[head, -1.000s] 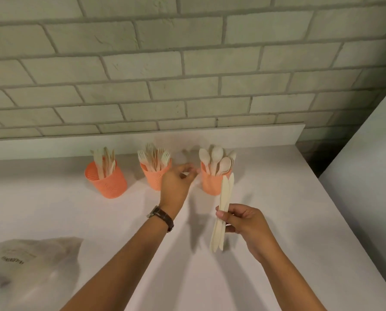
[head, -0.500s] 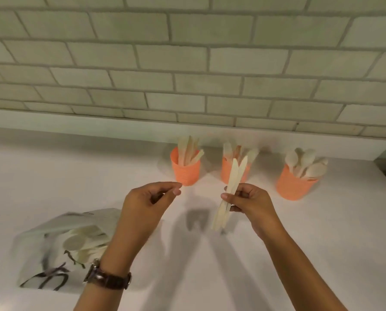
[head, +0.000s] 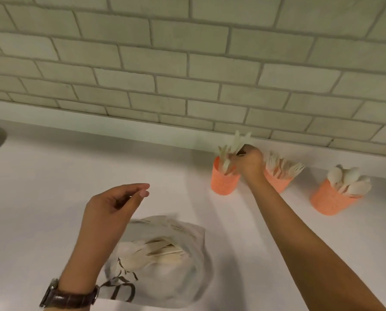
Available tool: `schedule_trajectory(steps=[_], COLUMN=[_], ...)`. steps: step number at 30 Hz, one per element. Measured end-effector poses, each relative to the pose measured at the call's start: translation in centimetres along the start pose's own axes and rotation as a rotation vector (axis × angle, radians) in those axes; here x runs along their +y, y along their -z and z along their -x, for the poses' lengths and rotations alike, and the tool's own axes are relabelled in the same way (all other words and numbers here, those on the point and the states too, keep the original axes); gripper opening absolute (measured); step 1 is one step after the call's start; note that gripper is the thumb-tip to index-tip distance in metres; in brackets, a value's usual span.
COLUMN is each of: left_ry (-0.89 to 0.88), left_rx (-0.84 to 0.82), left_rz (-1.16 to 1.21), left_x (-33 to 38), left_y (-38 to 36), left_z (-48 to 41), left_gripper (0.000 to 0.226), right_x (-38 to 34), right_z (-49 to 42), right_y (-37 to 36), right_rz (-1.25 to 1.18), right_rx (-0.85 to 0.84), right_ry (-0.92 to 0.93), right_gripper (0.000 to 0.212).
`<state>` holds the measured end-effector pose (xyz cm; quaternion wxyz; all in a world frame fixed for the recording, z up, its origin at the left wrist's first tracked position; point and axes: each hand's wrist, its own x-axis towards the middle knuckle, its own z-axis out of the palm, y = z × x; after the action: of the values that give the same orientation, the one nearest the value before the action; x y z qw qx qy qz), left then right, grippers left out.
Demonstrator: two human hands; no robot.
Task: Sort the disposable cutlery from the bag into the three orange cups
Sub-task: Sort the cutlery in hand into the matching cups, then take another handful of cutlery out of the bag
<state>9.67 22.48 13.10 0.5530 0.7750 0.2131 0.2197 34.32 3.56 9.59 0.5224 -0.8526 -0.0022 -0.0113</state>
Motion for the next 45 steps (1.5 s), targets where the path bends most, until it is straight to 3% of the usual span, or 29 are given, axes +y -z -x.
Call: schedule_trajectory(steps=[2, 5, 7, 11, 14, 16, 18, 21, 24, 27, 29, 31, 36, 38, 41, 45], left_ry=[0.01, 0.029, 0.019, -0.037, -0.068, -0.062, -0.053, -0.053, 0.01, 0.025, -0.032, -0.1, -0.346, -0.412, -0.358, -0.192], left_rx=[0.03, 0.105, 0.137, 0.1, 0.128, 0.169, 0.202, 0.203, 0.113, 0.02, 0.0, 0.002, -0.144, -0.23, -0.281, -0.329], left_rz=[-0.025, -0.089, -0.149, -0.286, -0.402, -0.447, -0.434, -0.432, -0.556, -0.609, -0.573, -0.535, -0.614, -0.736, -0.822, -0.693], left_x=[-0.3, -1.2, -1.8, -3.7, -5.5, -6.1, -6.1, -6.0, -6.5, -7.5, -7.5, -6.9, -6.2, -6.2, -6.3, -6.4], left_y=[0.9, 2.0, 2.6, 3.2, 3.1, 3.0, 3.1, 3.3, 3.3, 3.5, 3.7, 3.8, 5.1, 5.2, 4.7, 4.5], left_z=[0.3, 1.0, 1.8, 4.0, 5.4, 6.2, 6.9, 7.3, 7.0, 5.8, 4.7, 3.7, 1.3, 0.9, 0.8, 1.0], left_gripper=[0.013, 0.014, 0.016, 0.02, 0.033, 0.038, 0.035, 0.034, 0.03, 0.032, 0.032, 0.027, 0.048, 0.049, 0.045, 0.073], right_x=[0.8, 0.9, 0.7, -0.1, -1.0, -1.5, -1.9, -1.2, -0.4, -1.0, -1.4, -1.2, -1.2, -1.8, -2.7, -2.8], right_z=[0.2, 0.6, 1.6, 5.7, 10.2, 13.9, 17.6, 21.7, 23.4, 24.2, 24.8, 24.8, 21.0, 19.7, 19.2, 19.0], right_y=[-0.8, -0.5, 0.3, 1.3, 1.4, 1.2, 0.8, -1.0, -2.6, -2.9, -3.1, -3.6, -3.5, -3.2, -3.4, -4.3], right_rz=[0.129, 0.121, 0.146, 0.2, 0.119, -0.029, -0.137, -0.056, 0.109, 0.07, 0.085, 0.242, 0.675, 0.792, 0.938, 0.867], right_rx=[-0.083, -0.003, 0.072, 0.055, 0.024, -0.138, -0.403, -0.766, -0.812, -0.743, -0.82, -0.918, -0.625, -0.641, -0.736, -0.821], right_ry=[-0.087, -0.049, 0.076, 0.359, 0.57, 0.576, 0.512, 0.544, 0.771, 0.854, 0.813, 0.719, 0.606, 0.571, 0.493, 0.433], right_gripper=[0.03, 0.014, 0.017, 0.051, 0.04, 0.023, 0.014, 0.006, 0.009, 0.008, 0.008, 0.016, 0.045, 0.066, 0.102, 0.113])
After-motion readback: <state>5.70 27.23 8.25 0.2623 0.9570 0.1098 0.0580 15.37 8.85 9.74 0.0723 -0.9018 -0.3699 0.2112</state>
